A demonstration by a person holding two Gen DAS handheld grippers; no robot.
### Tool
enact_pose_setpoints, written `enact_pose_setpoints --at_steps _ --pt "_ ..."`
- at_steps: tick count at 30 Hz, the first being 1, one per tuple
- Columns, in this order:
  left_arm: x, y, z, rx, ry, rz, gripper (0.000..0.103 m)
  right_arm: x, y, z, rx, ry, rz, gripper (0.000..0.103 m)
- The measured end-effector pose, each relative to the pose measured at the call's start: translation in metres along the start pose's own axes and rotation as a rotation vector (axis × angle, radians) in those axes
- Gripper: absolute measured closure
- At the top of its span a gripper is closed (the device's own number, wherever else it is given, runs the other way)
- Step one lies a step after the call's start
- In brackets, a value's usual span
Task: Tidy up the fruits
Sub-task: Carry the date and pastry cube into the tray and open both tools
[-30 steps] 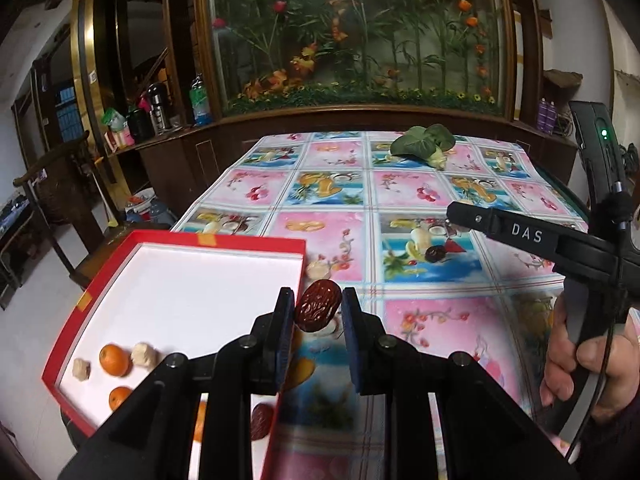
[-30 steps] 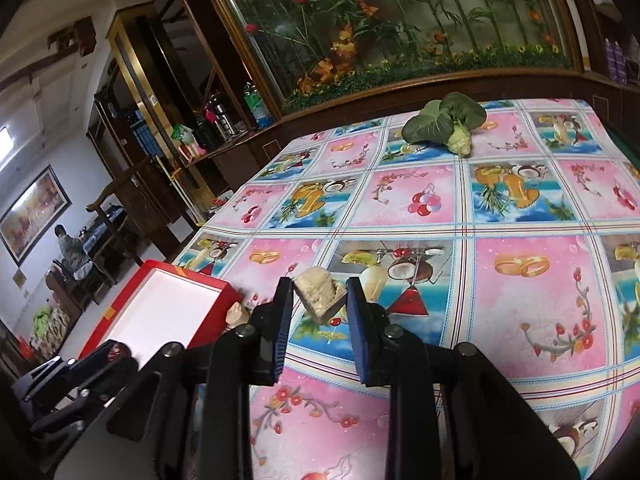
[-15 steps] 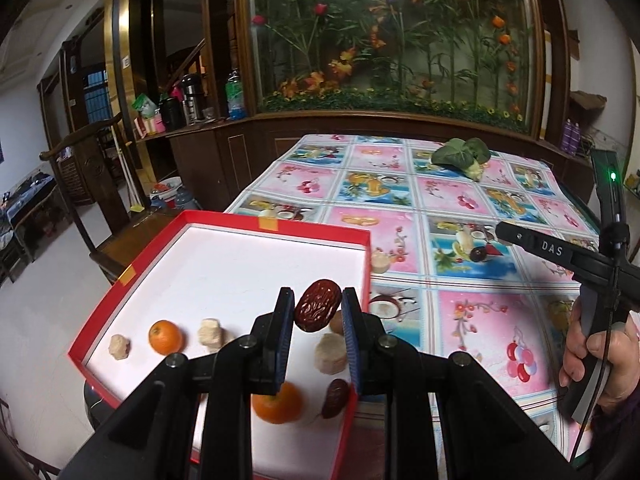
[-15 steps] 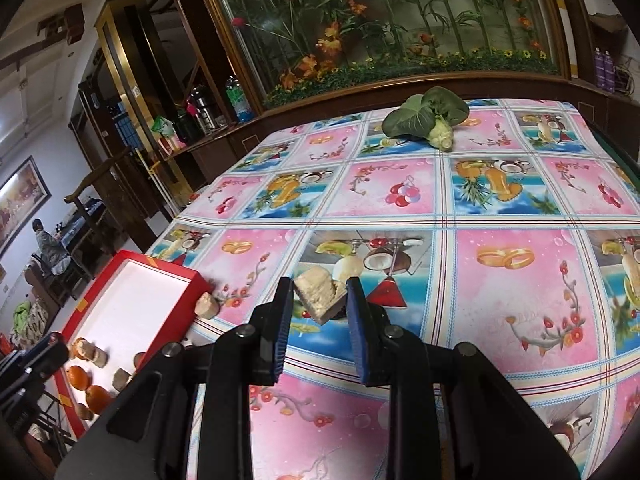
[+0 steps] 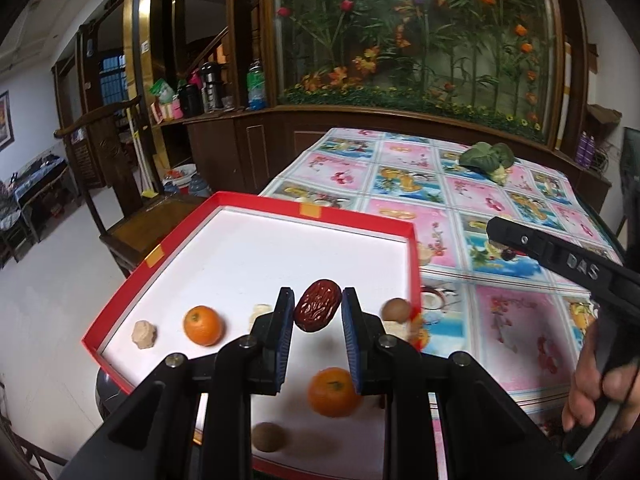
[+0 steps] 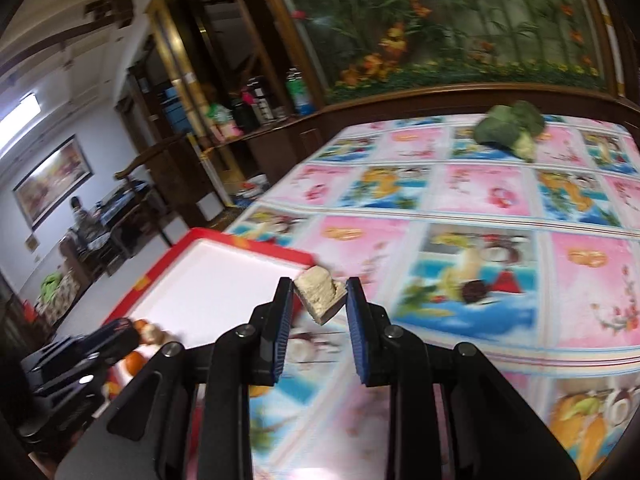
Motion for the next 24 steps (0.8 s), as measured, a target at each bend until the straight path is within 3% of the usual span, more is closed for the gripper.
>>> enact_pose_setpoints --at_steps 8,13,18,24 --pt "0.002 0.009 0.057 0.097 -0.086 0.0 0.08 -0.015 0.025 0.066 0.105 -0.081 0.058 0.074" --pt "-0.009 0.024 0.072 0.123 -0.106 0.038 0.08 -0.032 0.044 0.105 0.15 -0.157 0.118 0.074" --pt "-0.014 0.03 0.073 0.132 -0.098 0.048 0.08 -0.046 0.059 0.116 0.146 -0.218 0.182 0.074" --pt "-0.018 0.035 0.071 0.137 -0.086 0.06 0.08 -0.047 0.069 0.105 0.152 -0.176 0.221 0.073"
Point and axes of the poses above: each gripper's, at about its wrist camera, not at the fingertips, and y roughly the way its jaws point, z to its left, x to its top, the point moved 6 cm from there along y, roughly the way its jaws point, and after that the axes turned 3 degrees about z, right-handed, at the moved point
